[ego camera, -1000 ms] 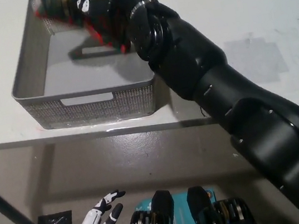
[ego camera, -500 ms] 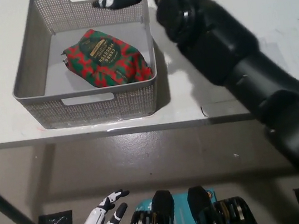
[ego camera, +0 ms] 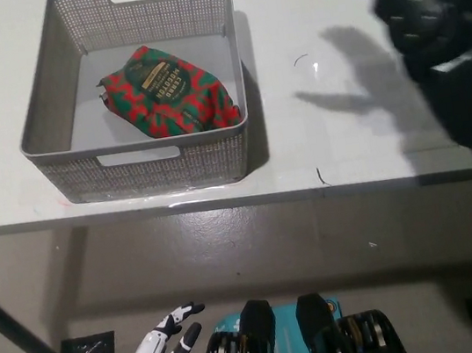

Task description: Use the right hand to pick up a bag of coffee beans on the right hand side and place it into a container on the left hand side

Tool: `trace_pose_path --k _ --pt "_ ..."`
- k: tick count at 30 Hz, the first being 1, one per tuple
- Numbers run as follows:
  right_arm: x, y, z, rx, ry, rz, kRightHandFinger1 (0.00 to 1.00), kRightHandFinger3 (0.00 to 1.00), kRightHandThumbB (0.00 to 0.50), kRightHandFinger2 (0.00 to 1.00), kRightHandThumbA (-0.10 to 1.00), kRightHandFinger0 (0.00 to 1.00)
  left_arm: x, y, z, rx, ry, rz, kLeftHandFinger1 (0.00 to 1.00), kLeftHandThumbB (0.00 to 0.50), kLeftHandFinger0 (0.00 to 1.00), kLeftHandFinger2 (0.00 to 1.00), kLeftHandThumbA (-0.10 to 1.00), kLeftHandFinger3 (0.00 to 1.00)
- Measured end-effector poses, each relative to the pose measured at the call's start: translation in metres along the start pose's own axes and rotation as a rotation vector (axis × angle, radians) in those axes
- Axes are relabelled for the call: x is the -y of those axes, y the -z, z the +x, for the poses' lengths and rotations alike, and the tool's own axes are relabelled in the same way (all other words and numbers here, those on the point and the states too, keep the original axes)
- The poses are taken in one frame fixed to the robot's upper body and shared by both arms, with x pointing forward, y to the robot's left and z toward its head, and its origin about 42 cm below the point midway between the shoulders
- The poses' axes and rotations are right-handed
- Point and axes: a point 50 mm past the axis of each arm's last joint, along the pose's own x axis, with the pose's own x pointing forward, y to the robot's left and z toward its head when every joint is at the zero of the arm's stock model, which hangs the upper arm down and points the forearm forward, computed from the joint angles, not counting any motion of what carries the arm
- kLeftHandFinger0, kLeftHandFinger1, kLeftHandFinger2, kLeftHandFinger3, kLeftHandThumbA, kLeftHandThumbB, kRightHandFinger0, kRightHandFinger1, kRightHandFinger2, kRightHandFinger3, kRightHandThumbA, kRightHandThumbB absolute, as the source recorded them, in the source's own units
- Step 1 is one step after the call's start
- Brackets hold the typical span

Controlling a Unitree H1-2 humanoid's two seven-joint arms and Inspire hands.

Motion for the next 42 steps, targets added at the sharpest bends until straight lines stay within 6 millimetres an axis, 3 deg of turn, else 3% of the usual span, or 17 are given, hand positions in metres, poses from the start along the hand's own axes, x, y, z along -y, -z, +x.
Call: trace_pose_path --k 2,5,7,10,13,14,18,19,22,23,25,31,34,37,42 --pt "0.015 0.008 -0.015 0.005 0.028 0.020 1.00 1.00 0.306 1.00 1.00 1.00 0.000 0.001 -0.001 -0.003 0.000 -0.001 1.00 0.396 1.00 1.00 1.00 1.00" --pt "0.033 0.021 -0.044 0.016 0.073 0.052 1.00 1.00 0.346 1.00 1.00 1.00 0.000 0.001 -0.001 -0.006 0.000 -0.002 1.00 0.400 1.00 1.00 1.00 1.00" --pt "0.039 0.029 -0.066 0.020 0.090 0.077 1.00 1.00 0.308 1.00 1.00 1.00 0.001 0.002 -0.001 -0.008 0.000 -0.003 1.00 0.378 1.00 1.00 1.00 1.00" --pt "0.039 0.041 -0.099 0.022 0.100 0.115 1.00 1.00 0.330 1.00 1.00 1.00 0.001 0.003 -0.002 -0.013 0.002 -0.005 1.00 0.382 1.00 1.00 1.00 1.00" --pt "0.026 0.057 -0.155 0.010 0.089 0.194 1.00 1.00 0.291 1.00 1.00 1.00 0.001 0.005 -0.002 -0.021 0.002 -0.009 1.00 0.374 1.00 1.00 1.00 1.00" --pt "0.021 0.060 -0.166 0.001 0.085 0.211 1.00 1.00 0.308 1.00 1.00 1.00 0.001 0.005 -0.002 -0.021 0.001 -0.010 1.00 0.383 1.00 1.00 1.00 1.00" --pt "-0.009 0.073 -0.214 -0.037 0.050 0.333 1.00 1.00 0.250 1.00 1.00 1.00 -0.001 0.007 0.000 -0.025 -0.006 -0.017 1.00 0.403 1.00 1.00 1.00 1.00" --pt "-0.022 0.076 -0.226 -0.054 0.038 0.377 1.00 1.00 0.281 1.00 1.00 1.00 -0.003 0.007 0.001 -0.026 -0.009 -0.020 1.00 0.401 1.00 1.00 1.00 1.00" --pt "-0.064 0.081 -0.263 -0.117 0.017 0.530 1.00 1.00 0.267 1.00 1.00 1.00 -0.006 0.007 0.003 -0.022 -0.017 -0.022 1.00 0.435 1.00 1.00 1.00 1.00" --pt "-0.071 0.081 -0.267 -0.125 0.016 0.560 1.00 1.00 0.266 1.00 1.00 1.00 -0.006 0.007 0.003 -0.022 -0.018 -0.022 1.00 0.442 1.00 1.00 1.00 1.00" --pt "-0.101 0.085 -0.290 -0.187 -0.002 0.667 1.00 1.00 0.291 1.00 1.00 1.00 -0.007 0.006 0.004 -0.019 -0.021 -0.023 1.00 0.451 1.00 1.00 1.00 1.00" --pt "-0.171 0.088 -0.334 -0.311 -0.080 0.843 1.00 1.00 0.260 1.00 1.00 1.00 -0.014 0.002 0.010 -0.002 -0.038 -0.022 1.00 0.445 1.00 1.00 1.00 1.00" --pt "-0.189 0.095 -0.349 -0.351 -0.112 0.865 1.00 1.00 0.235 1.00 1.00 1.00 -0.017 0.001 0.011 0.002 -0.046 -0.024 1.00 0.451 1.00 1.00 1.00 1.00" --pt "-0.202 0.105 -0.357 -0.380 -0.125 0.881 1.00 1.00 0.259 1.00 1.00 1.00 -0.021 -0.001 0.014 0.011 -0.055 -0.028 1.00 0.439 1.00 1.00 1.00 1.00" --pt "-0.213 0.118 -0.355 -0.397 -0.137 0.894 1.00 1.00 0.265 1.00 1.00 1.00 -0.026 -0.006 0.020 0.027 -0.066 -0.026 1.00 0.425 1.00 1.00 1.00 1.00"
